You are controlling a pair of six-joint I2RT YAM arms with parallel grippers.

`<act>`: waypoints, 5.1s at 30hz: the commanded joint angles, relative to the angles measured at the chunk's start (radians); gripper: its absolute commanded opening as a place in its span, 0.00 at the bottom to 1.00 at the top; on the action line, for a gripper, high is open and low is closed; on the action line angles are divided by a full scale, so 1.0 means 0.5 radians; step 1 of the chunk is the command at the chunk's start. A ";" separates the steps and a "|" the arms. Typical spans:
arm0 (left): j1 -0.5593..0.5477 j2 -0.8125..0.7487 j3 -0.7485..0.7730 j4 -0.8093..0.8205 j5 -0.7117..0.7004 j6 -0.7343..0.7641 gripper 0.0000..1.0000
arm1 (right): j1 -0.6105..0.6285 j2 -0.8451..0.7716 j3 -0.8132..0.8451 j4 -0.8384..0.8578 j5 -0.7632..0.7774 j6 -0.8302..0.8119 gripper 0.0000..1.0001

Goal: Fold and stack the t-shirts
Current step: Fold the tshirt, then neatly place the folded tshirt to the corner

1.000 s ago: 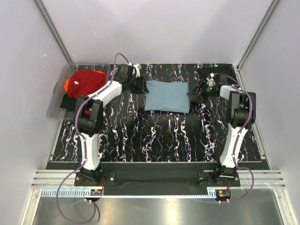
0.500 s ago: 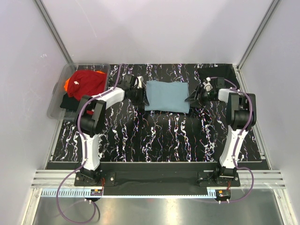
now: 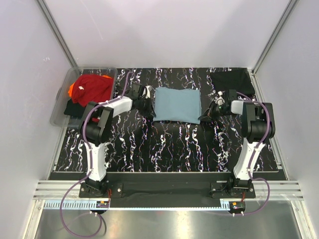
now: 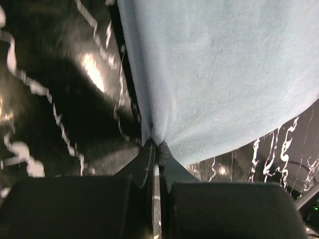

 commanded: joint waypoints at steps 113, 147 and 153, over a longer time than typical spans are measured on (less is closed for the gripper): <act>0.078 -1.048 -0.137 -0.574 0.304 0.418 0.46 | 0.323 0.300 0.641 -0.454 0.586 -0.333 0.61; -0.002 -1.020 -0.244 -0.519 0.265 0.360 0.47 | 0.323 -0.204 0.770 -0.375 1.365 -0.685 0.00; -0.027 -1.038 -0.250 -0.519 0.255 0.360 0.47 | 0.301 -0.148 0.917 -0.369 1.562 -0.860 0.00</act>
